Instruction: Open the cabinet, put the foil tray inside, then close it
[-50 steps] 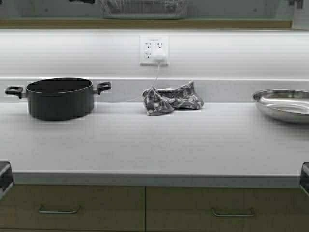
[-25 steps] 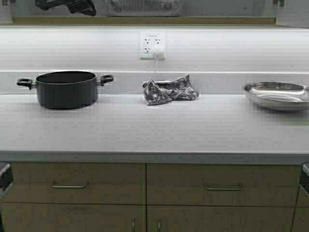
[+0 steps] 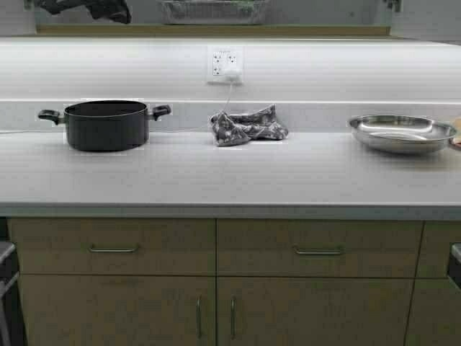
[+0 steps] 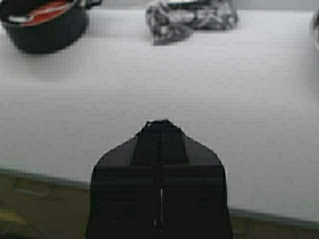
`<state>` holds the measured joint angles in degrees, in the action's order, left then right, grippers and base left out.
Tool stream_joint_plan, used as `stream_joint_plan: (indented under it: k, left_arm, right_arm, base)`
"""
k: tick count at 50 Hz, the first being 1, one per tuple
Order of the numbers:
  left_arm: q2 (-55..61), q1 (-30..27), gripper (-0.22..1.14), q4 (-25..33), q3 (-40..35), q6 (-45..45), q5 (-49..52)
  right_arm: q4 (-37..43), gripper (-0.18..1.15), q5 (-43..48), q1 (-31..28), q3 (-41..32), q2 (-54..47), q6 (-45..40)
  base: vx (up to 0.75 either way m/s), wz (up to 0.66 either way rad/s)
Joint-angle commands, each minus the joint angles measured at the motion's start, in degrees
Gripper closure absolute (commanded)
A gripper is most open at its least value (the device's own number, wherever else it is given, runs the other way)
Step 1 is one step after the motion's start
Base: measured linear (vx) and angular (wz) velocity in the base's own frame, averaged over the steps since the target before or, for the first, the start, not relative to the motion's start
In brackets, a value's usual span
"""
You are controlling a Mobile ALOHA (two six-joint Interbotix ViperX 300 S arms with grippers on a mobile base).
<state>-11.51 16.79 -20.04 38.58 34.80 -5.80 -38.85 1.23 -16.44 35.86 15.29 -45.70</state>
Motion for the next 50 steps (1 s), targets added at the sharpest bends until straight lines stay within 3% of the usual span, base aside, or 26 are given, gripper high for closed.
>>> stream_joint_plan:
  k: [1,11,25,35,50]
  left_arm:
    - [-1.8,-4.0,0.87,-0.2,-1.8,-1.0,0.7]
    - [-4.1,-13.8,0.87,-2.5,-5.0,-3.2,4.2]
    - [-6.9,-32.3,0.87,-3.3,-13.3,-5.4,11.5]
    - [-5.9,-42.4,0.87,-3.1,-20.8,-5.0,10.5]
    - [4.0,-44.6,0.87,-2.9,-36.3,-4.8,8.7]
  right_arm:
    - [0.0,0.90,0.2,-0.1,-1.3,1.8,0.3]
    - [0.0,0.90,-1.2,5.6,-4.8,3.5,1.0]
    - [-1.2,0.90,-1.6,23.6,-11.5,7.9,1.0]
    - [-1.2,0.90,-1.1,34.4,-19.2,3.9,1.0]
    - [-1.1,0.90,-1.1,35.2,-31.4,-6.2,1.0]
  base:
    - [-0.25,-0.02]
    - [-0.21,0.00]
    - [-0.12,0.00]
    - [-0.04,0.01]
    - [0.00,0.00]
